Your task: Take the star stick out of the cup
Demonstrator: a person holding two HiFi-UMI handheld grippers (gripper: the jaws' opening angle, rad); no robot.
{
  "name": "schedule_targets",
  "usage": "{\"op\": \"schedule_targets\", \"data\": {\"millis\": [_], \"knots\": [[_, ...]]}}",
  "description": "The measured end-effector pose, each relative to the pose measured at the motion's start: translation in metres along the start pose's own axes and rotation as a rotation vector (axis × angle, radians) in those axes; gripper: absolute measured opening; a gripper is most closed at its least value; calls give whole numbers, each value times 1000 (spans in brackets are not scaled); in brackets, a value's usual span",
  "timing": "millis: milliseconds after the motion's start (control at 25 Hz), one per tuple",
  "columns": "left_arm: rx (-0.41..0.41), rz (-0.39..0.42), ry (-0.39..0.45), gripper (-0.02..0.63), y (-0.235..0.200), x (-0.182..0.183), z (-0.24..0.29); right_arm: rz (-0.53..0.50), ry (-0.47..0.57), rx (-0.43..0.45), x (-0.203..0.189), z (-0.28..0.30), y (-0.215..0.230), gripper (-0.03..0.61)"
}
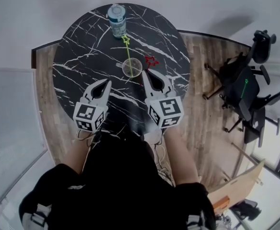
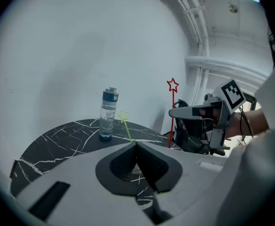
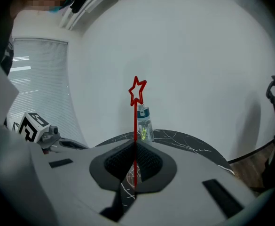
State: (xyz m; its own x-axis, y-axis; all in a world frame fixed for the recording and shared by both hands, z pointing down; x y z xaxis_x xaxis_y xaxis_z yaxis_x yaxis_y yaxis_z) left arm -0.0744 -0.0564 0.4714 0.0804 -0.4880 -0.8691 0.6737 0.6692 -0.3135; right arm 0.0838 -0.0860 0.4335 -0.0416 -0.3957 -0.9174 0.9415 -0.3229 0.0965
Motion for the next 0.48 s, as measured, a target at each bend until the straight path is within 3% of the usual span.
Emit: {"op": "schedule_targets", "data": {"millis": [480], "knots": [[48, -42, -4, -2, 13, -25, -12, -38, -98, 100, -32, -6, -30, 0]]}}
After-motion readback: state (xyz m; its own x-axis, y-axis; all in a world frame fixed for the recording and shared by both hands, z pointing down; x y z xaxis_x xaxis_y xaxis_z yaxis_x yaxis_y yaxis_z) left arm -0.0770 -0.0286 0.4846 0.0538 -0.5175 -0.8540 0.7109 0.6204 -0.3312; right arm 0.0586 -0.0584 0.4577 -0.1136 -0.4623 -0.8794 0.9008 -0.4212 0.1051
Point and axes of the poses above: the fingertips, and each gripper's own axes: z forward along the fingers, y to its right, x out of its top, the point moved 3 cm from there along -z, backward along the fingers, and after that the axes turned 12 degrees about -x, right-handed, at the moved point
